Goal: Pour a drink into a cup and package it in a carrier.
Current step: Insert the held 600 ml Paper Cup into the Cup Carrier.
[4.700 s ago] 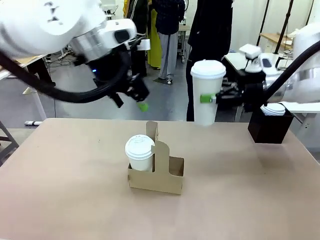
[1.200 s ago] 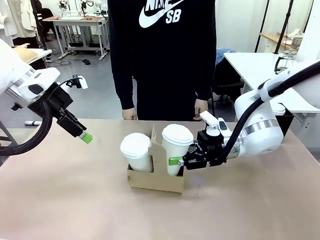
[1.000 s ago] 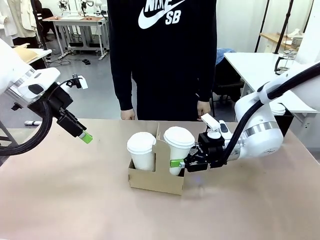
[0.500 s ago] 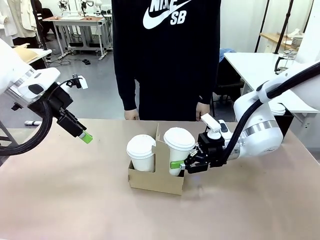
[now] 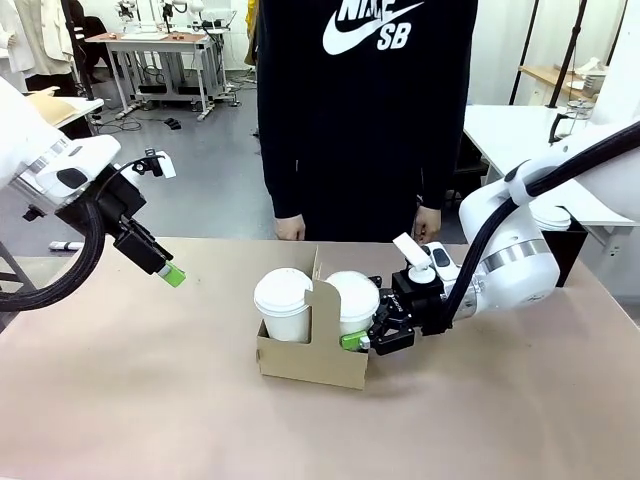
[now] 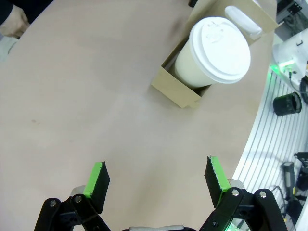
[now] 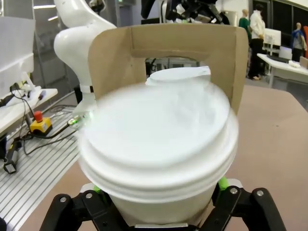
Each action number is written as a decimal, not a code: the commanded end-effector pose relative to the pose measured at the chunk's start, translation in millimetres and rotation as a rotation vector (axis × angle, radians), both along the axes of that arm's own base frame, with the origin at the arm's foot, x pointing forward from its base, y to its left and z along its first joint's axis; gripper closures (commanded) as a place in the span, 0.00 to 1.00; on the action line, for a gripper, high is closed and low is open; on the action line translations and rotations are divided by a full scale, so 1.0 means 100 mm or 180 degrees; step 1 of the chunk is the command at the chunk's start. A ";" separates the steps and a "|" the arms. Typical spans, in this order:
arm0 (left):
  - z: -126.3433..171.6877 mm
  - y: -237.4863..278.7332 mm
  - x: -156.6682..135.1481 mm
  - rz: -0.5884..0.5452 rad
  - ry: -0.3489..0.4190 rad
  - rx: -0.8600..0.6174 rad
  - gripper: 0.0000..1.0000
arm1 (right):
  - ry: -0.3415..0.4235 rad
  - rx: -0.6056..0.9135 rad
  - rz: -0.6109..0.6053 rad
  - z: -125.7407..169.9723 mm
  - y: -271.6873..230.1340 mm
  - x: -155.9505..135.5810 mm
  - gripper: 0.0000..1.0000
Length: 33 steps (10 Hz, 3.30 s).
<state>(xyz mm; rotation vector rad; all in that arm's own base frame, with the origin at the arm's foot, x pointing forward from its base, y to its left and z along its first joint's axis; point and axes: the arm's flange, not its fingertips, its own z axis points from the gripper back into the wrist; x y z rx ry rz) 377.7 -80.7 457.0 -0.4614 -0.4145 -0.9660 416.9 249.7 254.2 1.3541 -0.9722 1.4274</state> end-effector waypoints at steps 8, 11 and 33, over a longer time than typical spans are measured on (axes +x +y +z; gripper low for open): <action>-0.01 0.01 0.01 -0.0035 -0.0053 -0.0062 0.00 | 0.0131 -0.0372 -0.0137 0.40 -0.40 0.14 0.00; -0.01 0.01 0.01 -0.0035 -0.0053 -0.0062 0.00 | 0.0190 -0.0635 -0.0203 0.46 -0.60 0.16 0.00; -0.01 0.01 0.01 -0.0035 -0.0053 -0.0062 0.00 | 0.0570 -0.2123 -0.3073 1.01 -2.53 -0.05 0.00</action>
